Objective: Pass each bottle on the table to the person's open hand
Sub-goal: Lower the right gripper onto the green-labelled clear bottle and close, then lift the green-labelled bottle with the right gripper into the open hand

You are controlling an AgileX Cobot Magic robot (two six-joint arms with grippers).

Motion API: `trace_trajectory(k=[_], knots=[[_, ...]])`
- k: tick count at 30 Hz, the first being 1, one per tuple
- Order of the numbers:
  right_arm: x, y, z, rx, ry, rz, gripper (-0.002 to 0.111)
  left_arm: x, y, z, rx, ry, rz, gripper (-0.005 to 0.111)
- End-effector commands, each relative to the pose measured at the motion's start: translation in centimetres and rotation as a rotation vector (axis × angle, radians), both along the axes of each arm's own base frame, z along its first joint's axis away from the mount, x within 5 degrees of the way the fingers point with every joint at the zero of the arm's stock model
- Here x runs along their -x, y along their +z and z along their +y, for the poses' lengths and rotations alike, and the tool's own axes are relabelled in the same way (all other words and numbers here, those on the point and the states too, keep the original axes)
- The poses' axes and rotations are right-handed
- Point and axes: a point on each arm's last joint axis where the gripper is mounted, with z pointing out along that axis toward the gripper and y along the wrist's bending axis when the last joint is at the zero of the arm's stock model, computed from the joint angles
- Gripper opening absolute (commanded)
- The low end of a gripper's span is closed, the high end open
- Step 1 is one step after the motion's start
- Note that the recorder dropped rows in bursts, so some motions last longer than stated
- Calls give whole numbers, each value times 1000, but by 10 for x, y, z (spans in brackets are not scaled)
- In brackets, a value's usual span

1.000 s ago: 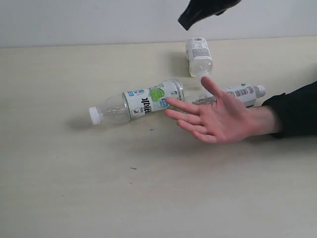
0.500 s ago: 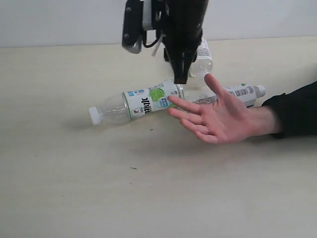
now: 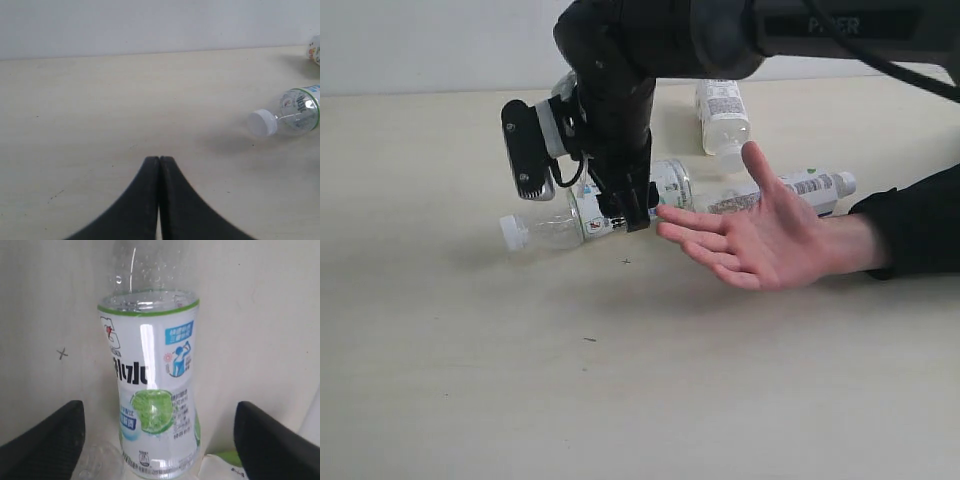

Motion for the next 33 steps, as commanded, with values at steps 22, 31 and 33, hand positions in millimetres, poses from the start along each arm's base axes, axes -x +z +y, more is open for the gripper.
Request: trace_trajectory(k=[22,31,33], knots=[[-13,-61,20,-37,79,-20,78,0,0,0,3,3,-6,3],[-14,-62,20,-34,81,-24,26,0,0,0,3,3,-6,3],[-13,-56,22,-29,108,-54,9,0,0,0,3,3,-6,3]])
